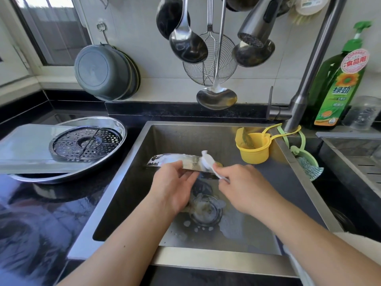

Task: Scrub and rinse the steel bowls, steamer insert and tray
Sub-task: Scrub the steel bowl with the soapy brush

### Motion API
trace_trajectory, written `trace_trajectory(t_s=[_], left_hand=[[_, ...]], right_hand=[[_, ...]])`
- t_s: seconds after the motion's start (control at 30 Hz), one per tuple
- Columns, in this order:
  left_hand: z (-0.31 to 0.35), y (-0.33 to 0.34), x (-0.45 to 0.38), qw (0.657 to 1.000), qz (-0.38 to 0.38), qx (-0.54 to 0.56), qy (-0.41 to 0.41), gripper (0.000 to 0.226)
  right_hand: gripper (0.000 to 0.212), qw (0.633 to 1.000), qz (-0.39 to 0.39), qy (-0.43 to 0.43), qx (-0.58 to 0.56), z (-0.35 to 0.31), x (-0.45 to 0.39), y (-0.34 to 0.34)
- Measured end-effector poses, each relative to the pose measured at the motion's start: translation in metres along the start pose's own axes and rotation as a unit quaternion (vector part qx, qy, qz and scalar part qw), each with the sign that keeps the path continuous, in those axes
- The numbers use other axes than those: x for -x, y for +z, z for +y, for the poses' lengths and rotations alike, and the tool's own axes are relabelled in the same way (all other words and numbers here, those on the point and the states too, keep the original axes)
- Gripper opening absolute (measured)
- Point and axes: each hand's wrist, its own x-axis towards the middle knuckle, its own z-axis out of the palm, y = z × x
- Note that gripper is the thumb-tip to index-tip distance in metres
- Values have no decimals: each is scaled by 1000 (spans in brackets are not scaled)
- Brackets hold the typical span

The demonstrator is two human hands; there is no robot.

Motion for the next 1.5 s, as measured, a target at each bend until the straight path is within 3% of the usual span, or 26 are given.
trace_trajectory(t_s=[0.13, 0.23, 0.37, 0.53, 0.73, 0.83, 0.93, 1.07, 1.13, 1.23, 1.33, 1.5], left_hand=[[-2, -1, -1, 1000, -5, -4, 2, 25], [3, -6, -6, 1000, 14, 19, 7, 33], [4, -6, -8, 999, 24, 26, 10, 35], [-2, -6, -9, 1000, 22, 2, -3, 35], [11, -6, -3, 994, 4, 101, 42, 23], [-2, 0, 2, 999, -27, 33, -13, 20], [-2, -4, -4, 1000, -13, 23, -2, 23], [14, -9, -8, 989, 0, 140, 43, 30], [12, -5, -7, 991, -13, 128, 46, 23], [0, 0, -5, 998, -24, 59, 8, 18], [3, -7, -8, 997, 3, 69, 28, 22], [16, -10, -8, 990, 14, 131, 51, 17]], right_hand=[[52, 996, 7, -76, -38, -22, -6, 17], [50, 999, 27, -22, -3, -7, -9, 14], [49, 998, -9, 54, 12, 18, -10, 3], [49, 996, -11, -50, -71, -17, -4, 17], [50, 999, 26, 28, -30, 14, -8, 4], [50, 997, 2, -13, -82, -5, -3, 9], [52, 996, 10, -60, -60, -22, -3, 21], [50, 999, 39, 17, -13, 2, -5, 7], [49, 998, 40, 48, -31, 11, -6, 3], [49, 996, 15, -5, -85, -7, -2, 8], [51, 995, 9, -56, -78, -21, 0, 18], [50, 998, 40, 33, -47, 9, -7, 8]])
